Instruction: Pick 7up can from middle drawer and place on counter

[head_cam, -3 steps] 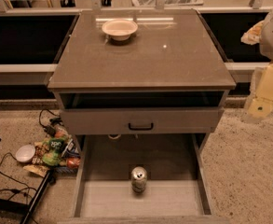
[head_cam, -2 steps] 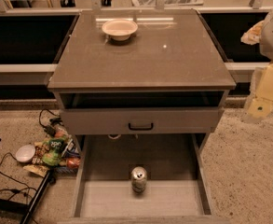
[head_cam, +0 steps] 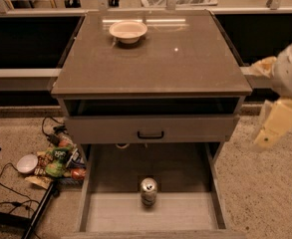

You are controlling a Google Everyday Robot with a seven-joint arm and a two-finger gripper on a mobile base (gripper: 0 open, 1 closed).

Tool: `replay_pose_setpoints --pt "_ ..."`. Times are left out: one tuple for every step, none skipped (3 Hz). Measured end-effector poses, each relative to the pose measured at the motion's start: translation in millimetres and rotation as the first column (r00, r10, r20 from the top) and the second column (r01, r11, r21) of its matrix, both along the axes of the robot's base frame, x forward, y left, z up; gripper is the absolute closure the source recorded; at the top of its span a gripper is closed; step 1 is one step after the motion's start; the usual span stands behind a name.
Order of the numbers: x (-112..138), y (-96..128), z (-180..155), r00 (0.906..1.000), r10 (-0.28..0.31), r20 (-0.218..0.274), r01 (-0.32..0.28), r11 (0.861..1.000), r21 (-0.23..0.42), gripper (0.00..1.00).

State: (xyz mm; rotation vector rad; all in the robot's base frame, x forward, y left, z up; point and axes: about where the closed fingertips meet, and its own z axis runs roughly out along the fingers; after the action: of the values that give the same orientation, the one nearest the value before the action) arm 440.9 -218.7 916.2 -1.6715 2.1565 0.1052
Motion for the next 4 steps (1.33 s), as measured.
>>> replay_pose_setpoints --pt "2.6 3.7 -71.2 0.9992 0.032 0.022 -0.036 0.979 0.201 0.0" --pt "26.4 17.6 -121.5 0.9935 0.02 0.112 -0.064 0.912 0.405 0.0" --pt "45.4 31.6 -174.2 0.972 -0.017 0.234 -0.123 0.815 0.566 0.0" --pt "39.0 31.7 -204.5 0.9644 -0.036 0.262 -0.136 0.781 0.609 0.0"
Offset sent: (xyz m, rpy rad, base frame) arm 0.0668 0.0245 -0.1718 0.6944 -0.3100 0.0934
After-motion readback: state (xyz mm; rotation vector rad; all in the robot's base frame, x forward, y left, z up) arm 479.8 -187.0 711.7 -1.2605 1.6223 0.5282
